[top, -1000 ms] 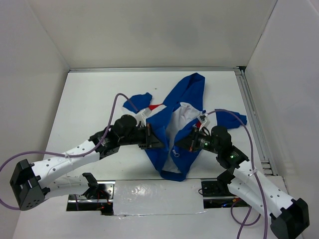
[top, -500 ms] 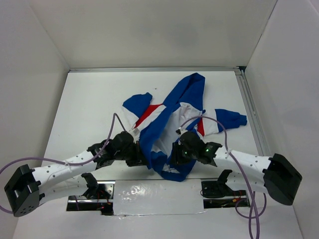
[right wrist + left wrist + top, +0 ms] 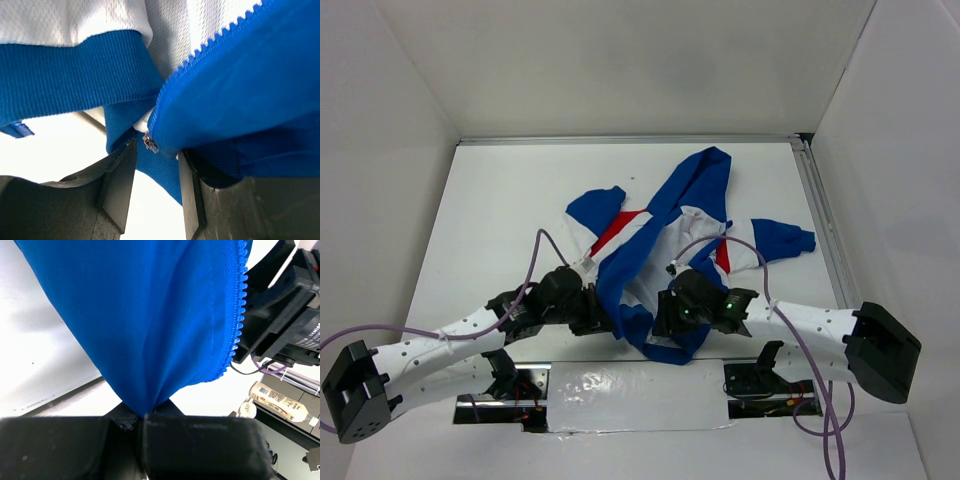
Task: Zip up the jacket
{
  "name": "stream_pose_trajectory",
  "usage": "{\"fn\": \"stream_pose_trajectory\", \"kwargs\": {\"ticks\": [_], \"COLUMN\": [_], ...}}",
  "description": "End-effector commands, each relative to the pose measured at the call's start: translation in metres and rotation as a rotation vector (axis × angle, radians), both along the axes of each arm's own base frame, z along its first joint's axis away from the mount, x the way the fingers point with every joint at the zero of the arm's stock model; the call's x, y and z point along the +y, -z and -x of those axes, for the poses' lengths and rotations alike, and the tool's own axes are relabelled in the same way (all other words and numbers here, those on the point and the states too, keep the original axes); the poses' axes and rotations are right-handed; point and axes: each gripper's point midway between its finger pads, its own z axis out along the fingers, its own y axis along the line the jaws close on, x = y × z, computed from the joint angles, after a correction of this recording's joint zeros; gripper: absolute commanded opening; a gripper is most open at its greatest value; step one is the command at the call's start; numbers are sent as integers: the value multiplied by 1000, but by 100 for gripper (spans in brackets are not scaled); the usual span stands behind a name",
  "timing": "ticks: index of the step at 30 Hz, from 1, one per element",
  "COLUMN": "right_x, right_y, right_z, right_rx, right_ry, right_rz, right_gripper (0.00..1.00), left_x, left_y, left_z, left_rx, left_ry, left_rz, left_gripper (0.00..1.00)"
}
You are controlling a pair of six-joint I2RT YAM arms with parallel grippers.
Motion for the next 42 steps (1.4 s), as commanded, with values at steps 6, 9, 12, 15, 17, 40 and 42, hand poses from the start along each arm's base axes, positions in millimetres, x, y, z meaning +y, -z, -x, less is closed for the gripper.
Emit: {"fn": "stream_pose_trajectory", "kwargs": {"ticks": [6, 9, 12, 15, 17, 40, 42], "right_x": [9, 7, 6, 7, 8, 9, 9], "right_y": [-30, -30, -24, -20, -17, -25, -22], "right_z": [-11, -17, -17, -16, -17, -15, -16], "right_rx": [-123, -122, -94, -72, -66, -98, -93], "right_ry": [20, 25, 19, 5, 3, -17, -13], "right_rz": [-165, -187, -191, -192, -186, -235, -220], "right_gripper": [51, 51, 45, 40, 40, 23, 23], "left_x": [-5, -7, -8, -9, -9, -17, -17], "left_y": [-3, -3, -4, -5, -4, -4, -5], "left_z": [1, 1, 0, 0, 0, -1, -1], "left_rx": [-11, -10, -10, -17, -16, -13, -16], "left_ry": [19, 26, 26, 31, 31, 52, 53], "left_rz": [19, 21, 20, 24, 23, 27, 29], "left_gripper": [0, 0, 0, 0, 0, 0, 0]}}
